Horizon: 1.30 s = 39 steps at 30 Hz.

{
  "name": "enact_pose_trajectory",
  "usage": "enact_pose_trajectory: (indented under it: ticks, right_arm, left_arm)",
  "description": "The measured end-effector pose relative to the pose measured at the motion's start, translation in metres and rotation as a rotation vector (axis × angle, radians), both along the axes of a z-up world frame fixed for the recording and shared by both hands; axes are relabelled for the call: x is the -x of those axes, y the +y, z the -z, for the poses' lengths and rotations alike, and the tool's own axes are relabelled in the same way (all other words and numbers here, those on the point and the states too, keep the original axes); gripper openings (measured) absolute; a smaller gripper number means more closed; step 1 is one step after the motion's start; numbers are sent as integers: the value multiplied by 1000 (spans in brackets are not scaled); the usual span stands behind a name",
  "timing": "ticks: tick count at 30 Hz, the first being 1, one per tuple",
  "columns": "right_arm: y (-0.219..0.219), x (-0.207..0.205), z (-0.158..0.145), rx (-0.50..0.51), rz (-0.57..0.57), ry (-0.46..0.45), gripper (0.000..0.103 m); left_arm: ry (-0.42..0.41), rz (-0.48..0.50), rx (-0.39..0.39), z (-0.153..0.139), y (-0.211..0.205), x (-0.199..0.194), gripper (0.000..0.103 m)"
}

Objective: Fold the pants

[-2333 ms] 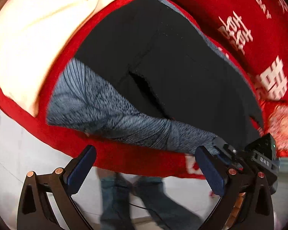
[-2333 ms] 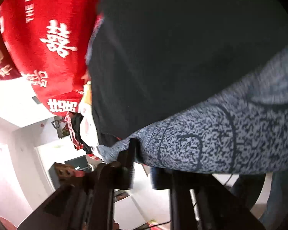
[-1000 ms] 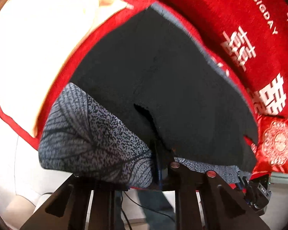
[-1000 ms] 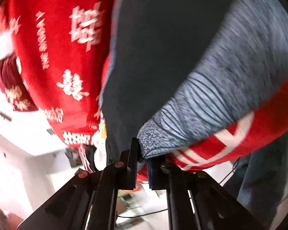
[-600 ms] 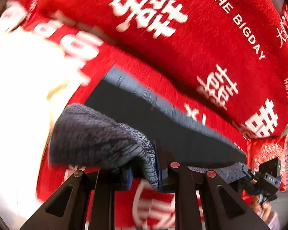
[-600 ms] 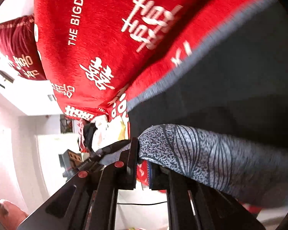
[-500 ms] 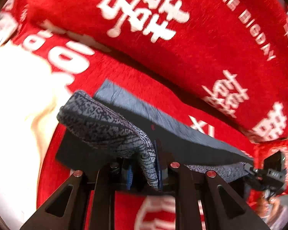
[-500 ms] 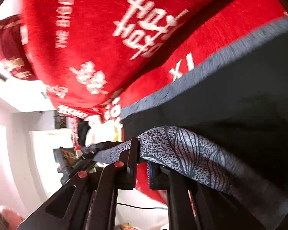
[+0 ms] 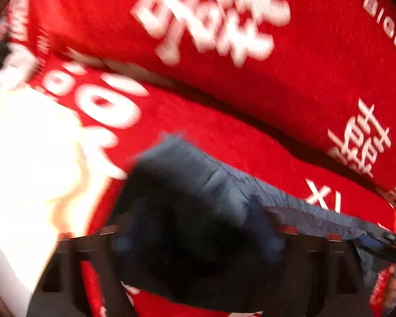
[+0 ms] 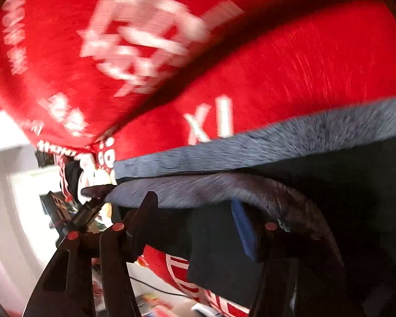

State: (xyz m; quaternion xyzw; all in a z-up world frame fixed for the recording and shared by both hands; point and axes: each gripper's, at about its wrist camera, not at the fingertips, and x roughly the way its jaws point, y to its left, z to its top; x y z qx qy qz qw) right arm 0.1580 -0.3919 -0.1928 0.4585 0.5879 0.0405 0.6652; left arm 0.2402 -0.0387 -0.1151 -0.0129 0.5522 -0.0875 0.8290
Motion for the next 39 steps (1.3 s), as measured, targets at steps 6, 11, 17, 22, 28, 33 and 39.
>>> enact_pose_trajectory:
  ticks: [6,11,17,22,28,33,39]
  right_arm:
    - [51,-21,-25,15,-160,-100,55]
    - [78,-52,23,233,-332,8,51]
    - [23,-35,-4,303,-188,-51,49]
    - [-22,19,-40,348,-38,-52,66]
    - [-43,96,-54,361,86,37,66]
    - [-45,183,-64,371,229,116,66]
    - [-36,295,-69,376,390,169,67]
  left_arm:
    - [57,61,-85,31,-19,-7,82]
    - [57,45,-191,75,-40,-19,89]
    - [83,89,-251,58,-44,-2,89]
    - [99,228,-240,35,-73,48,88]
    - [186,442,-148,28,-134,121,89]
    - [190,623,-77,24,-186,174,89]
    - [183,758,13,14,-236,227,89]
